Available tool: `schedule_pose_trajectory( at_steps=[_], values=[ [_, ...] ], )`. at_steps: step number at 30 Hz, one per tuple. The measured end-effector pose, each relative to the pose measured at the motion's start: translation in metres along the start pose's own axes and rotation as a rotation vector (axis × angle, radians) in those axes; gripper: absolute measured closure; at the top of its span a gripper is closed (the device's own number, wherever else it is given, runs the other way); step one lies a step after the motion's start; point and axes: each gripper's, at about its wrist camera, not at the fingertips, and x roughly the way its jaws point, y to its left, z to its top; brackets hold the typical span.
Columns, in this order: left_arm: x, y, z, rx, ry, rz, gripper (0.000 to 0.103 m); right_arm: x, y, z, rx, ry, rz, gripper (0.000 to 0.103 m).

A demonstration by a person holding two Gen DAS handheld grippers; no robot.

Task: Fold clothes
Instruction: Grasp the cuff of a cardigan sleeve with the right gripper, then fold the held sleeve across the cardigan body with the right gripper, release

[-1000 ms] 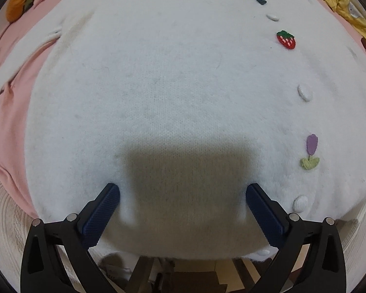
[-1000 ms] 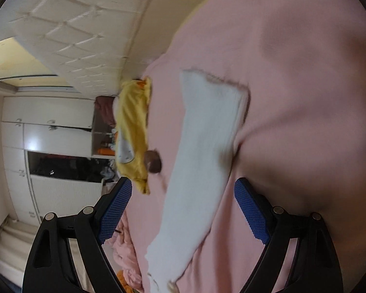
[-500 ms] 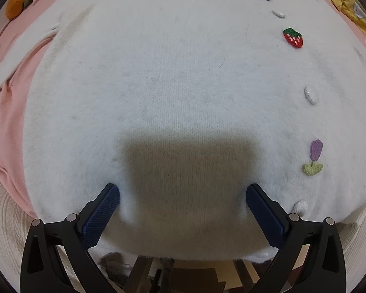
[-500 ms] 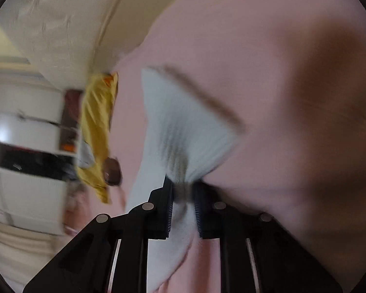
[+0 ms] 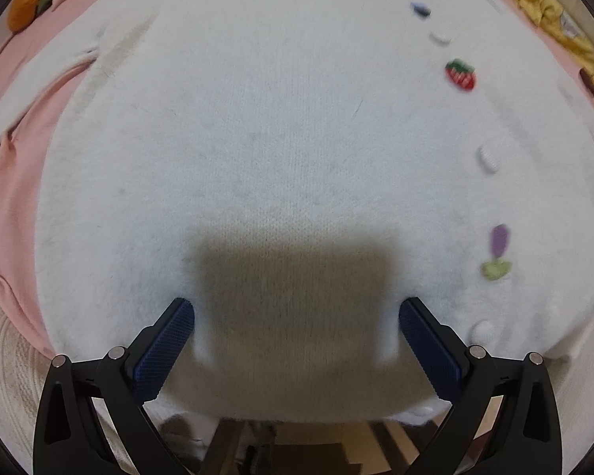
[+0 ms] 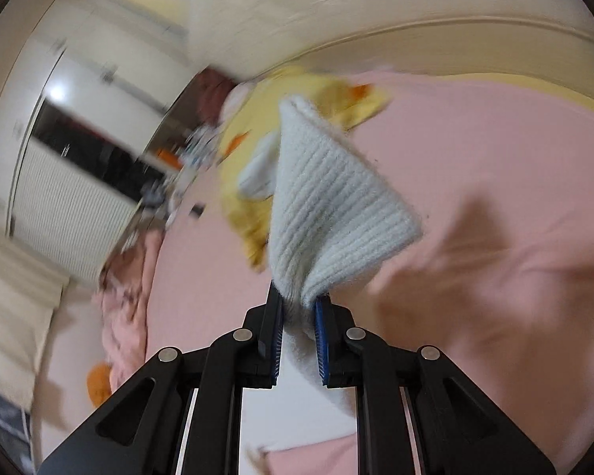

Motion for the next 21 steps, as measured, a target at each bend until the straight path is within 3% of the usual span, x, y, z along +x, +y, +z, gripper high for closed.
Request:
schedule_pose_trajectory(
  at_steps=[4, 8, 10, 13, 15, 18, 21],
  values=[
    [-0.035, 0.019, 0.001, -0.057, -0.115, -0.266, 0.0, 0.036, 0.071, -0.036, -0.077, 0.08, 0.072, 0.088],
    [-0.061, 0.053, -0.011, -0.125, -0.248, -0.392, 0.0, 0.084, 0.147, -0.088, -0.156, 0.176, 0.12, 0.088],
    [-0.068, 0.074, -0.003, -0.142, -0.314, -0.409, 0.0, 0.111, 0.186, -0.113, -0.2, 0.222, 0.14, 0.088],
    [-0.071, 0.126, 0.019, -0.163, -0.408, -0.355, 0.0, 0.151, 0.246, -0.154, -0.272, 0.292, 0.17, 0.088],
    [-0.074, 0.149, 0.016, -0.205, -0.449, -0.337, 0.0, 0.175, 0.281, -0.189, -0.311, 0.347, 0.188, 0.088],
    [-0.071, 0.165, 0.014, -0.341, -0.505, -0.421, 0.0, 0.211, 0.327, -0.249, -0.357, 0.435, 0.211, 0.088],
    [-0.07, 0.185, 0.01, -0.399, -0.578, -0.413, 0.0, 0.243, 0.356, -0.307, -0.382, 0.514, 0.224, 0.088]
  ],
)
